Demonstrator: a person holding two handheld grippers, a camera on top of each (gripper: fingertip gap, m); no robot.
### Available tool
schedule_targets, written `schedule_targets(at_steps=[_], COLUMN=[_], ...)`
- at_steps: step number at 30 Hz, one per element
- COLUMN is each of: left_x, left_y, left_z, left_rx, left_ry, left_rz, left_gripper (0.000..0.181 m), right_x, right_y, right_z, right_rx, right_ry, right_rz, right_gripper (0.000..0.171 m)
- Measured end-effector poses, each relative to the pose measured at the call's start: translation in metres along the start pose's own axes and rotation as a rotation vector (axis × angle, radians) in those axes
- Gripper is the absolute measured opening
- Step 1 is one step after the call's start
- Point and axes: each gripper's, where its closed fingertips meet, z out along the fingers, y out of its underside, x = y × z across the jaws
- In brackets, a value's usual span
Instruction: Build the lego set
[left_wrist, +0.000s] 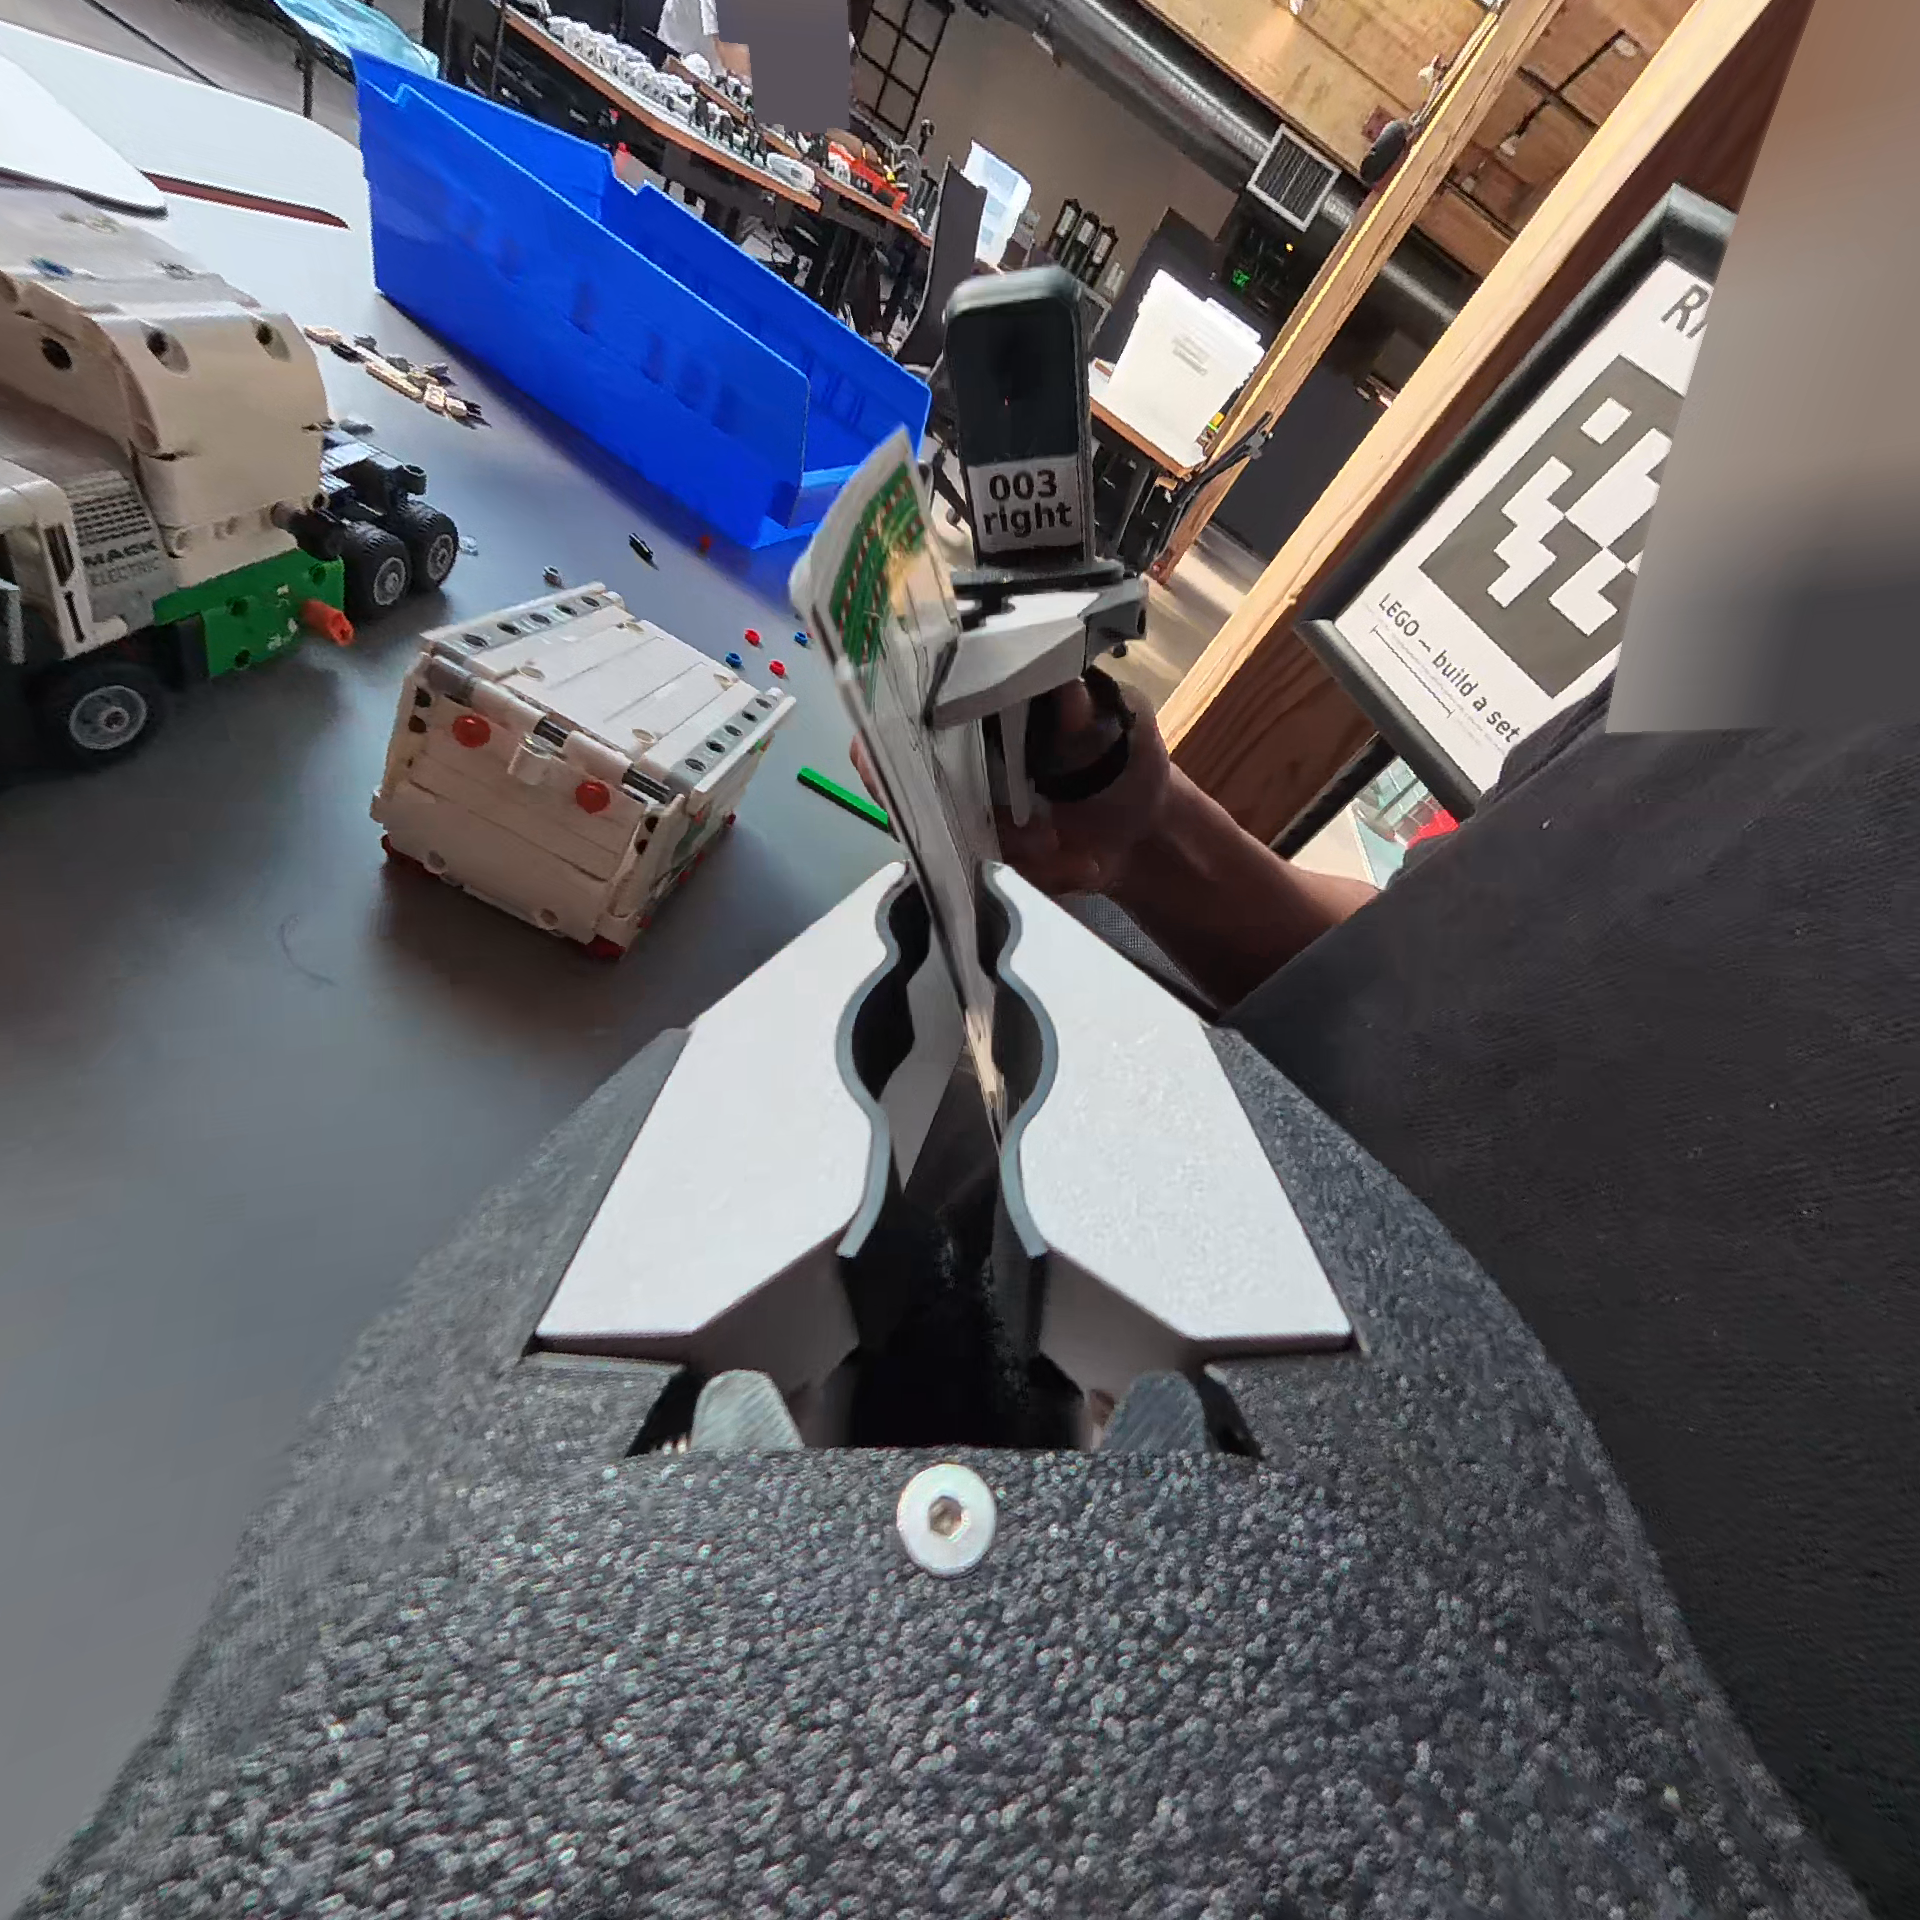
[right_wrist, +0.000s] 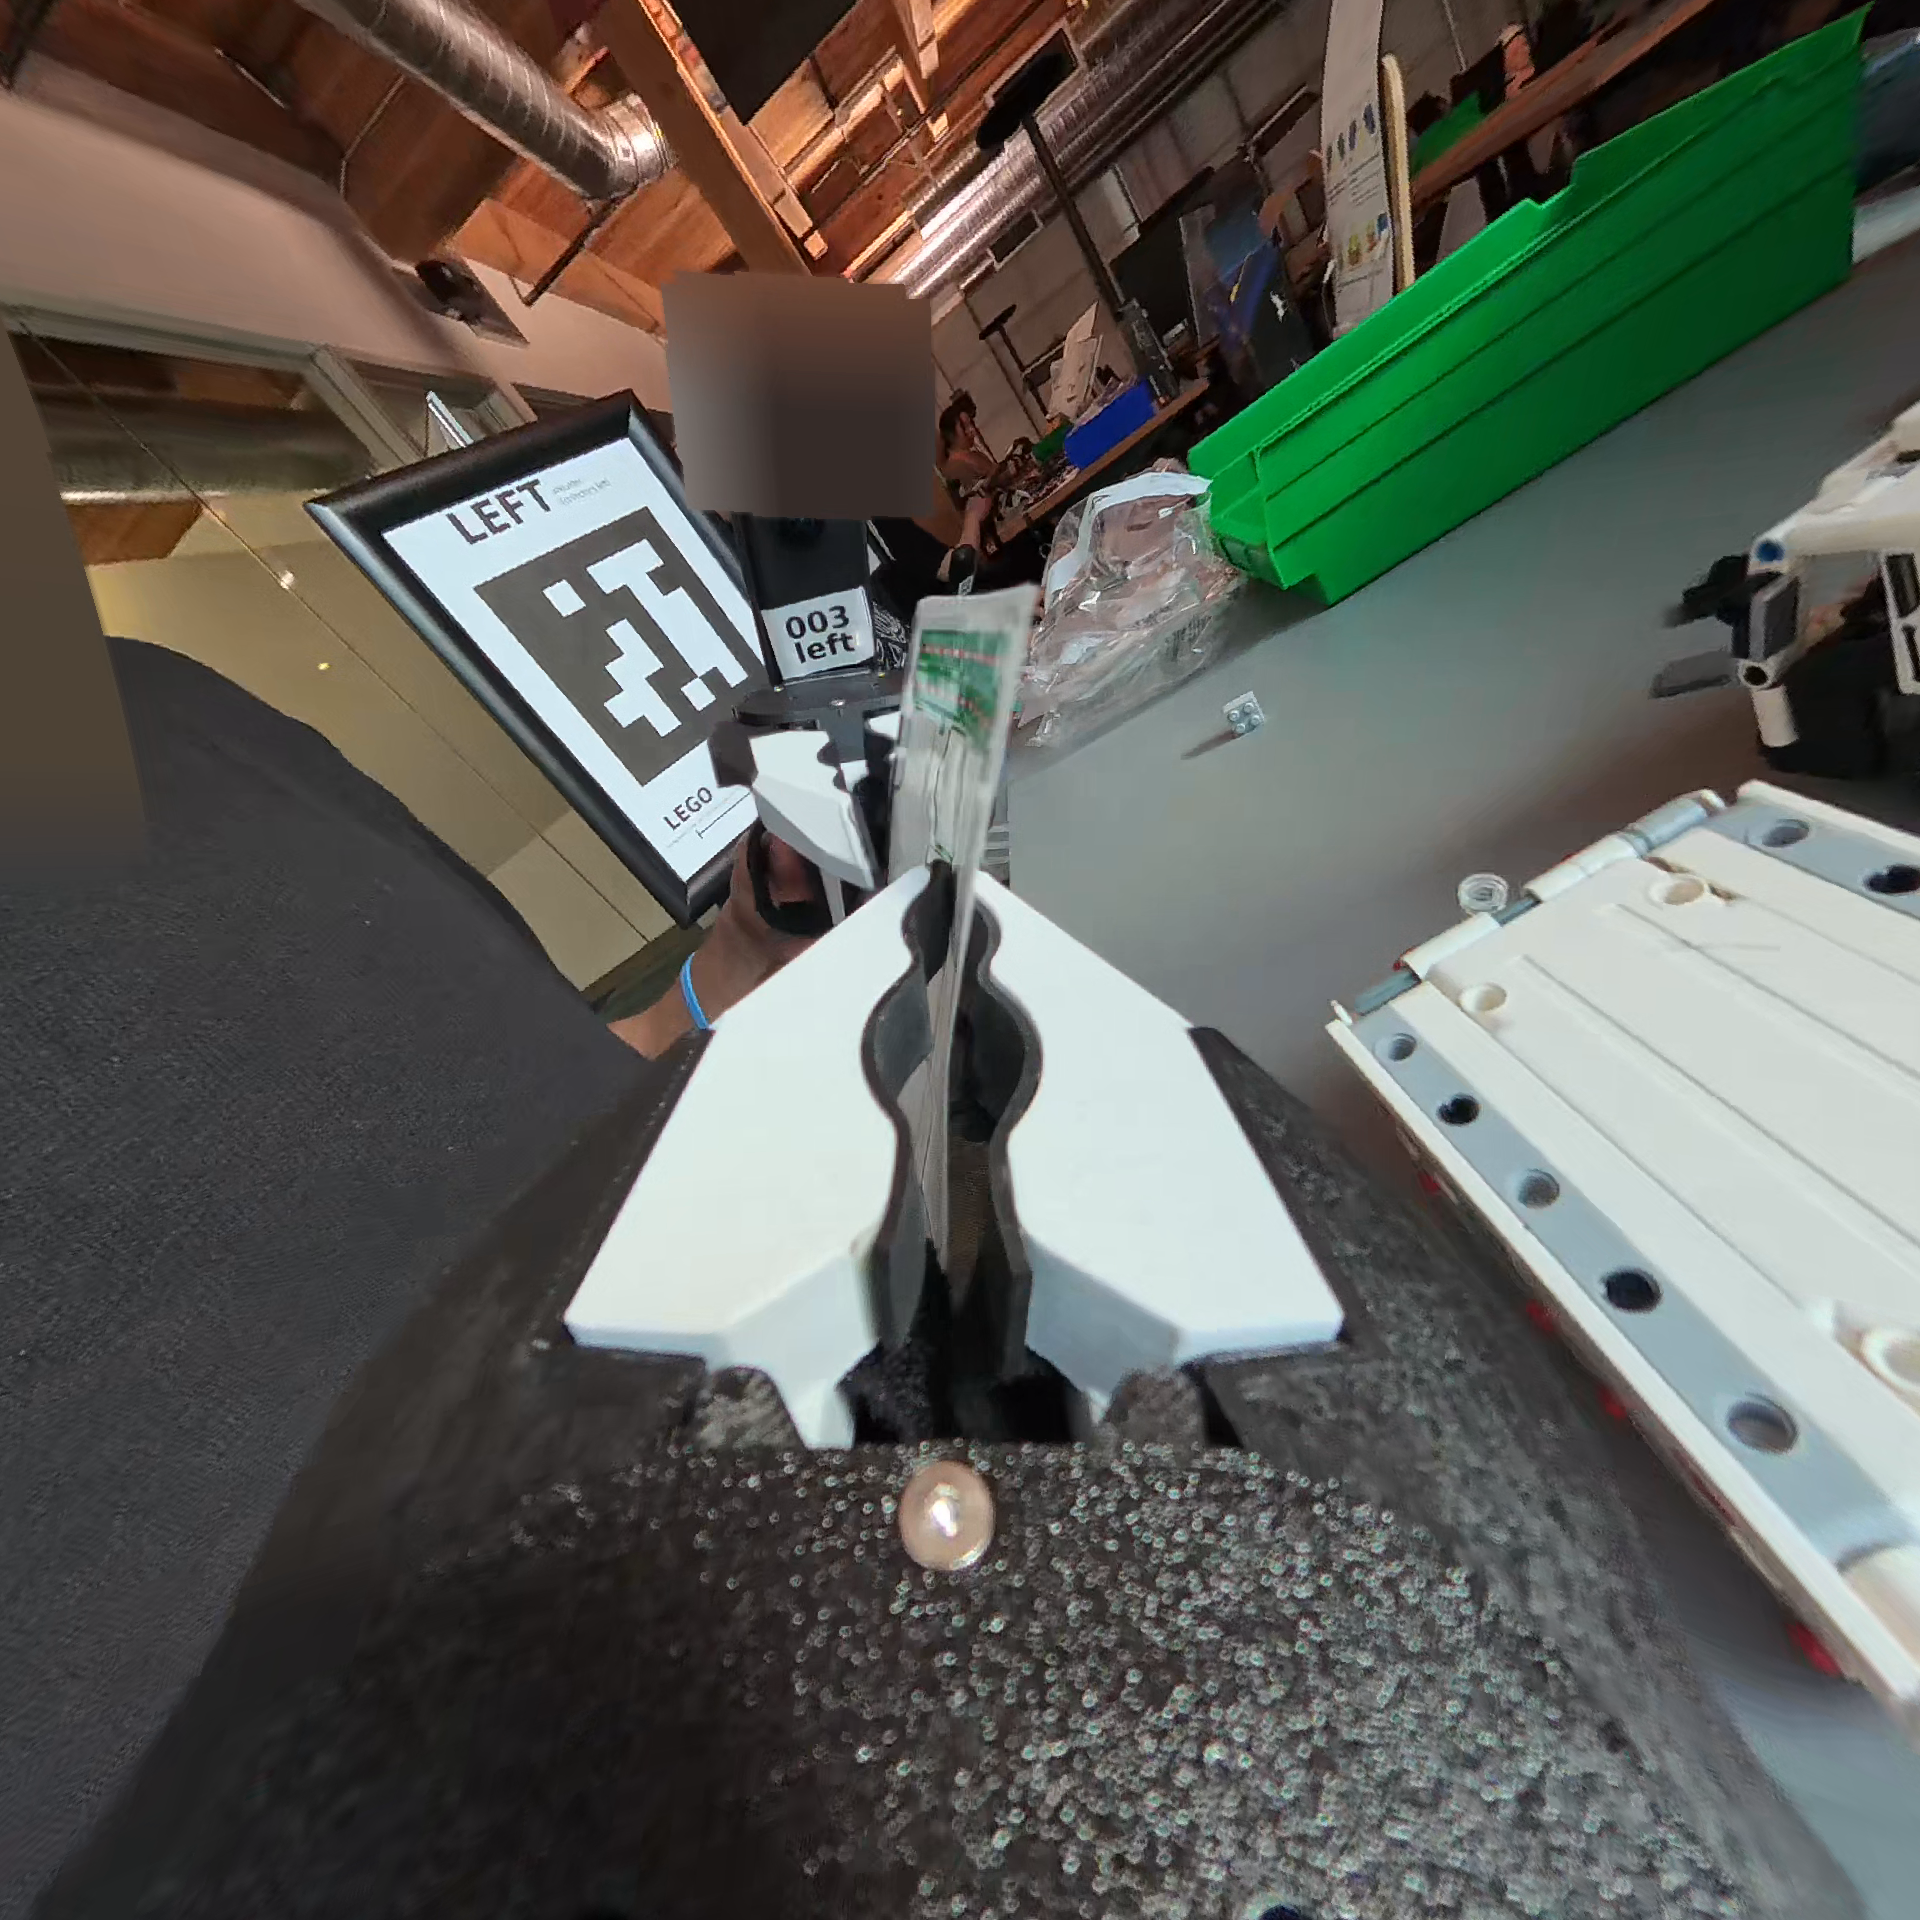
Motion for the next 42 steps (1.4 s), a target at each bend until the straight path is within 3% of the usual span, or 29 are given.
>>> schedule_targets(at_steps=[4,7,19,33,34,37,40,42], left_x=[-0.002,-0.011,-0.014,-0.011,-0.012,-0.015,-0.02,-0.017], left_y=[-0.025,-0.03,-0.036,-0.035,-0.035,-0.041,-0.045,-0.049], left_z=[0.001,0.006,0.005,0.0,0.001,-0.003,-0.007,-0.009], left_rx=[0.087,0.102,0.159,0.171,0.17,0.205,0.219,0.236], left_ry=[0.044,0.033,0.069,0.059,0.048,0.038,-0.001,0.007], left_rz=[-0.051,-0.079,-0.113,-0.096,-0.096,-0.12,-0.125,-0.121], left_gripper=[0.021,0.016,0.0,0.0,0.0,0.0,0.0,0.0], right_x=[0.006,0.004,0.001,0.003,0.005,0.021,0.015,-0.012], right_y=[-0.002,-0.006,0.005,0.006,0.005,-0.01,-0.044,-0.048], right_z=[-0.016,-0.024,-0.019,-0.019,-0.021,-0.043,-0.076,-0.061], right_rx=[0.057,0.117,0.08,0.079,0.079,0.065,0.064,0.015], right_ry=[-0.01,-0.045,-0.046,-0.018,0.007,0.222,0.521,0.514], right_rz=[0.08,0.142,0.152,0.153,0.129,-0.032,-0.337,-0.438], right_gripper=[0.0,0.0,0.0,0.0,0.002,0.033,0.037,0.039])
